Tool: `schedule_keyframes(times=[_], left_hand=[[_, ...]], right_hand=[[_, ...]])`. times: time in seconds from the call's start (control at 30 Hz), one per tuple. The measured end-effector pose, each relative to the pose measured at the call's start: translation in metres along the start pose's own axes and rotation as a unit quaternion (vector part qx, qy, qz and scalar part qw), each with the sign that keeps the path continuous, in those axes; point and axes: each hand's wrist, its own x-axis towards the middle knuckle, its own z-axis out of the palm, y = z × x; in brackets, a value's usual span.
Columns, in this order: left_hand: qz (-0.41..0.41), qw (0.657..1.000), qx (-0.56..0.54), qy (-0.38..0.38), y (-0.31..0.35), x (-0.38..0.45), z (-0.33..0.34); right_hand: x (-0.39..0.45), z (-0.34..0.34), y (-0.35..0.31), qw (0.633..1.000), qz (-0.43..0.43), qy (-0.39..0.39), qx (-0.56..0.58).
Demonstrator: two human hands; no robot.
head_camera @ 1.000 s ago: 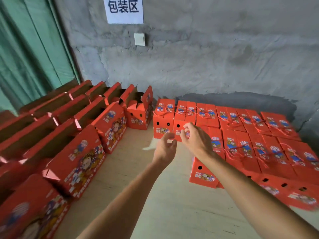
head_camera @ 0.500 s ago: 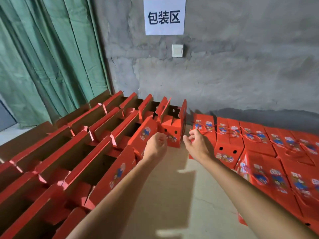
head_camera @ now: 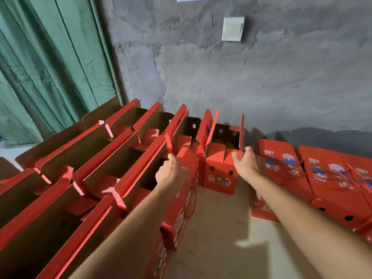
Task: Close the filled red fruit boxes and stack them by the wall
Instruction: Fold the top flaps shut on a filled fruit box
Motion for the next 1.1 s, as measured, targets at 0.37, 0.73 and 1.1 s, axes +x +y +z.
schedule_keyframes(times=[0.37, 0.73, 1.1], left_hand=[[0.067, 0.994, 0.073, 0.037, 0.021, 0.006, 0.010], [0.277, 0.959, 0.053, -0.012, 0.020, -0.170, 0.032], [0.579, 0.808, 0.108, -0.016, -0.030, -0.353, 0.046]], right_hand=[[0.027, 0.010, 0.027, 0.998, 0.017, -0.012, -0.057], [-0.180, -0.075, 0.085, 0.999, -0.008, -0.037, 0.005], [-0.352, -0.198, 0.201, 0.992, -0.029, -0.113, 0.050]])
